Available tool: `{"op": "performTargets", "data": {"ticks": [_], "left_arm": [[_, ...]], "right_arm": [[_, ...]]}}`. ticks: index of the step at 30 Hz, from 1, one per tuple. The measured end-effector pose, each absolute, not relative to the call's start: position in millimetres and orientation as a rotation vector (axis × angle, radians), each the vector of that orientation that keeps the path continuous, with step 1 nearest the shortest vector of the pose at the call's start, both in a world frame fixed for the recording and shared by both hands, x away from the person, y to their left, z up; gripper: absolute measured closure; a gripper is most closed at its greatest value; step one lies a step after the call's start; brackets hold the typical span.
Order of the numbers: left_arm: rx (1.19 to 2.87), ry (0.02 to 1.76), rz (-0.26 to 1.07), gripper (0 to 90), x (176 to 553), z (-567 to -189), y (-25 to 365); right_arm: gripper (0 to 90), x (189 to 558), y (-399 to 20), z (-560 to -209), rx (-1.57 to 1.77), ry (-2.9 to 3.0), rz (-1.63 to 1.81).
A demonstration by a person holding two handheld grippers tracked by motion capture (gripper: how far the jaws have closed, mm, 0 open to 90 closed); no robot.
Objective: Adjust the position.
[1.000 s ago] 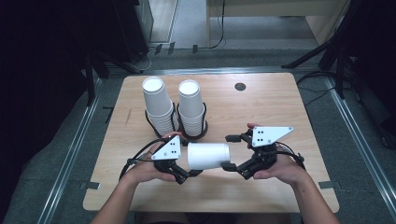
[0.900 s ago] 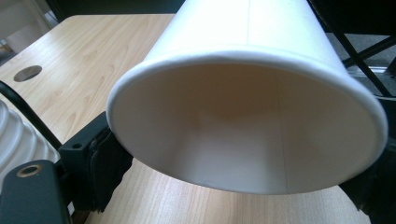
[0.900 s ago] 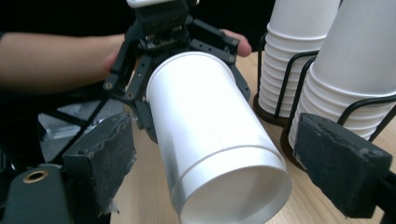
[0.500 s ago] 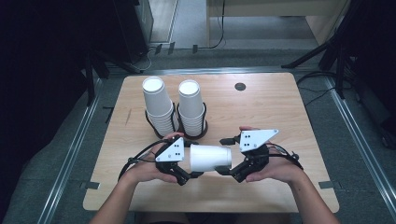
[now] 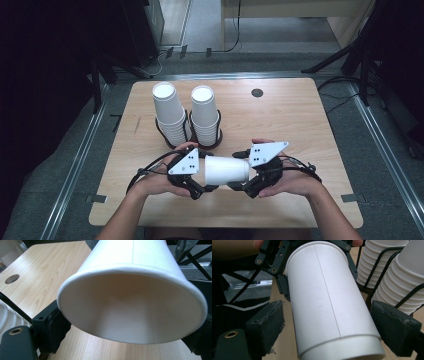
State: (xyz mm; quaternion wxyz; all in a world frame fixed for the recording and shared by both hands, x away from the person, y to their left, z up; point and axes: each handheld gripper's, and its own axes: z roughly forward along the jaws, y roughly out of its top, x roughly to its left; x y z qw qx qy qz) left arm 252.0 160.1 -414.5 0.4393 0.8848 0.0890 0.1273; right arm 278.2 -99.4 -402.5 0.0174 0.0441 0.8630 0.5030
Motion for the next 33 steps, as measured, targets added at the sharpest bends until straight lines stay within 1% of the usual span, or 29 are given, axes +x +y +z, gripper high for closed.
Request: {"op": "performTargets", "data": {"ticks": [7, 12, 33], "left_arm": [[2.193, 0.216, 0.318, 9.0, 251.1, -414.5, 158.7], [2.192, 0.209, 0.314, 8.9, 250.3, -415.6, 157.4], [2.188, 0.199, 0.299, 8.6, 249.5, -418.1, 155.8]], "right_arm": [[14.0, 278.3, -96.2, -405.1, 0.127, 2.685, 1.540], [17.5, 277.2, -95.3, -407.1, 0.127, 2.692, 1.520], [18.7, 273.7, -95.6, -410.3, 0.092, 2.704, 1.469]]}}
